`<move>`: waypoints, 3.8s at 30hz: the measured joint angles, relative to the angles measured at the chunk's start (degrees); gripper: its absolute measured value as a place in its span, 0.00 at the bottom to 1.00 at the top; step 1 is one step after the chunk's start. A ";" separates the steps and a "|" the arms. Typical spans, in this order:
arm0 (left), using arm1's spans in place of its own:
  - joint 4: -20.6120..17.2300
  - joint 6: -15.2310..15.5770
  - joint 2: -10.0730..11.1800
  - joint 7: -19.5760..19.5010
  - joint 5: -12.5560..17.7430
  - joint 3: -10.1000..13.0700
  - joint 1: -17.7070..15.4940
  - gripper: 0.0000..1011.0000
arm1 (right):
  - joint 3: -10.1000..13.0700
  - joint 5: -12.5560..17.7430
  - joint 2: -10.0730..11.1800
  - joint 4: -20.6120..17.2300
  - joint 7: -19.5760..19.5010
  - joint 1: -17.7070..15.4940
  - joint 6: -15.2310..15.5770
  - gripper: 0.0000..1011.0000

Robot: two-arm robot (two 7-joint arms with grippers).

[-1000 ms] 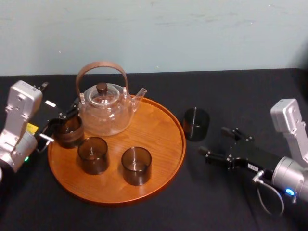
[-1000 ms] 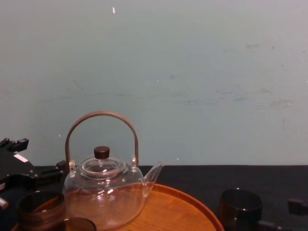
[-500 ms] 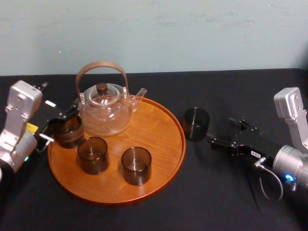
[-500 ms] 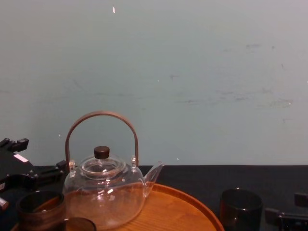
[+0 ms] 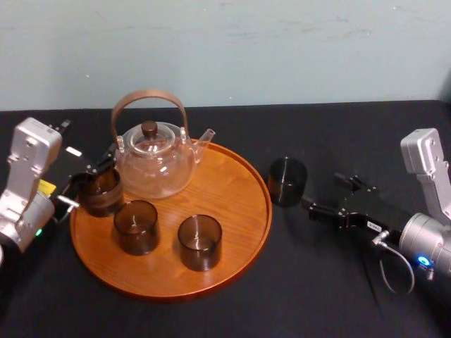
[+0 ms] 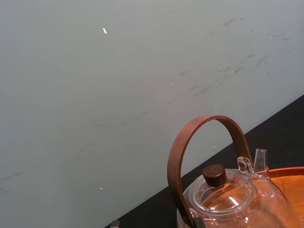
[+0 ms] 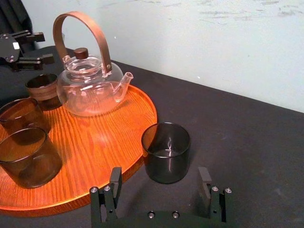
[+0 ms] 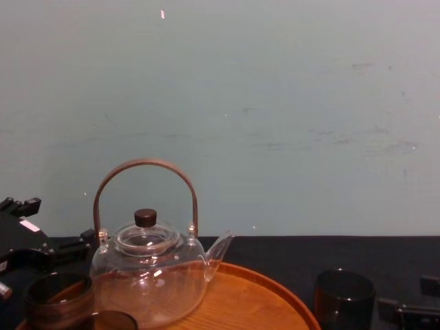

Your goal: Pick up the glass from the table and place it on the tray.

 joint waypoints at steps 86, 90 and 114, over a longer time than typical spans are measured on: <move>0.00 0.00 0.00 0.00 0.00 0.00 0.00 0.99 | -8.01 -3.85 -9.59 29.16 9.67 22.17 -3.60 0.99; 0.00 0.00 0.00 0.00 0.00 0.00 0.00 0.99 | -8.15 -4.14 -10.25 31.05 10.10 23.13 -4.36 0.99; 0.00 0.00 0.00 0.00 0.00 0.00 0.00 0.99 | -8.44 -4.83 -11.18 33.54 10.57 24.19 -5.01 0.99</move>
